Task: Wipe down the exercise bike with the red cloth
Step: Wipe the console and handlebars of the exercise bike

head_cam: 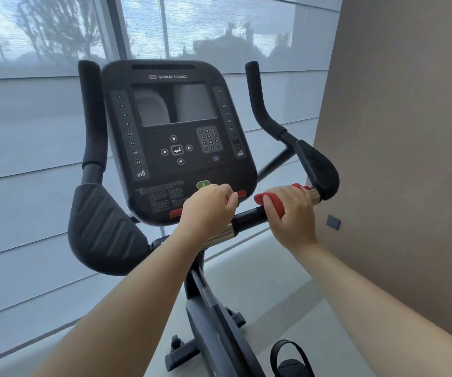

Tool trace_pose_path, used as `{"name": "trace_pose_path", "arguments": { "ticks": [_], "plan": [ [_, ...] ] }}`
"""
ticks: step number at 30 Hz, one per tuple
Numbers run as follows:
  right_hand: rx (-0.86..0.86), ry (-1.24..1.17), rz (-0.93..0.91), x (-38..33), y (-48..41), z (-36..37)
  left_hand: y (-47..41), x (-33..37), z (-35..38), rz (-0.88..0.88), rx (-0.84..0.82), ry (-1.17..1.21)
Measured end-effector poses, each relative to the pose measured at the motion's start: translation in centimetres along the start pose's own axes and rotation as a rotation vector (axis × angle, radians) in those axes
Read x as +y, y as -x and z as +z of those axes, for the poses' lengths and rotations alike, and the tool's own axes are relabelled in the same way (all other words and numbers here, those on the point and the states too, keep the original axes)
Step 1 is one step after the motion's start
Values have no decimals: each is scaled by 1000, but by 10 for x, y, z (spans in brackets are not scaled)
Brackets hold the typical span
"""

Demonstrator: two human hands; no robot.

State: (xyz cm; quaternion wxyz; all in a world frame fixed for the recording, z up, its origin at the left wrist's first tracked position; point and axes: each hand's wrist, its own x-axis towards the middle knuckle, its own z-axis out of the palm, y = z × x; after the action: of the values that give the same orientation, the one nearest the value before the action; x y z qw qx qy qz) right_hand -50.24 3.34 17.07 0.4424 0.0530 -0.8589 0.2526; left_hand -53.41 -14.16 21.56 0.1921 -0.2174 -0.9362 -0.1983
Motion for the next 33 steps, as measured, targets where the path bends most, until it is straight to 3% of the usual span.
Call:
{"name": "trace_pose_path", "arguments": {
  "ticks": [4, 9, 15, 21, 25, 29, 33],
  "plan": [
    [-35, 2, -130, 1, 4, 1, 0, -1, 1, 5, -5, -2],
    [82, 12, 154, 3, -7, -2, 1, -2, 2, 7, 28, -29],
    [-37, 2, -52, -2, -1, 2, -1, -5, 4, -29, 19, -22],
    [32, -43, 113, 36, -21, -18, 2, -2, -3, -5, 58, -27],
    [214, -129, 208, 51, -31, -40, -2, 6, -1, 24, 126, -88],
    [-14, -95, 13, 55, -10, -32, -10, 34, 21, -83, 109, -76],
    [-115, -79, -157, 67, -14, -29, -19, 51, 38, -116, 90, -153]
  ]
}}
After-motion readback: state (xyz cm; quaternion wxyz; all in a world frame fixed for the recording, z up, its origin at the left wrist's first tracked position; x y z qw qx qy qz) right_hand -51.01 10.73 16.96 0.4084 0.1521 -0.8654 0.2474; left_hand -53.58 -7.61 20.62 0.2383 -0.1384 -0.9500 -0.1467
